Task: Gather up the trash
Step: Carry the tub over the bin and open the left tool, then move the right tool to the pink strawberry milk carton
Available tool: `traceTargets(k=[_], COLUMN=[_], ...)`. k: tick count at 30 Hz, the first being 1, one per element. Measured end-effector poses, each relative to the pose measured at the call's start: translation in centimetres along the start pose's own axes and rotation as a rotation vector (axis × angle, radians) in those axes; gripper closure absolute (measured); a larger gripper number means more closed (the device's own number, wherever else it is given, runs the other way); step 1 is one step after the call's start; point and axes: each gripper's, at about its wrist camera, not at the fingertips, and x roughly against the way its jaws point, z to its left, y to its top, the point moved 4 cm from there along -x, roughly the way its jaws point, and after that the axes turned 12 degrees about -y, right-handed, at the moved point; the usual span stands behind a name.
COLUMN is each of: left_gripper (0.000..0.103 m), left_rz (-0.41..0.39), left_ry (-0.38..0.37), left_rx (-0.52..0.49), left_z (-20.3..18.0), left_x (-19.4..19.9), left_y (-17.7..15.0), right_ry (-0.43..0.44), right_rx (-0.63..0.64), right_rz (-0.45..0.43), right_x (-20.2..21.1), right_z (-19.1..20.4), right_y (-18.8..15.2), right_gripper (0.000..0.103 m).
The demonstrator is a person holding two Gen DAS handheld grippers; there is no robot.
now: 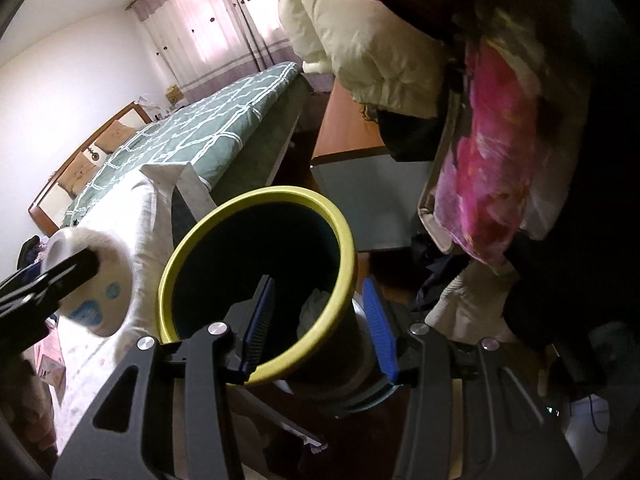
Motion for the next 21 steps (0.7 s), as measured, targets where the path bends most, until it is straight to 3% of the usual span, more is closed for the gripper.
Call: traceTargets(k=[6,10,16,21], left_gripper=[0.023,0.016,0.010,0.008], left_rz=[0.027,0.011,-0.063,-0.141], left_ry=[-0.030,-0.042,-0.010,0.057], left_rx=[0.018,0.063,0.083,0.154], left_z=[-0.4,0.4,2.3,6.7], left_x=[-2.9,-2.2,4.2,12.1], left_y=[1.0,1.3,-0.2,-3.2], right_ry=[-0.006,-0.011,0.014,0.076], right_rx=[-0.008,-0.005,0.034,0.120], right_rz=[-0.017,-0.027,-0.032,-0.009], right_x=[1.0,1.8,2.5,2.5], right_z=[-0.3,-0.1,2.0,6.8], right_y=[-0.3,-0.4,-0.7,-1.9], right_gripper=[0.054,0.053,0.052,0.052])
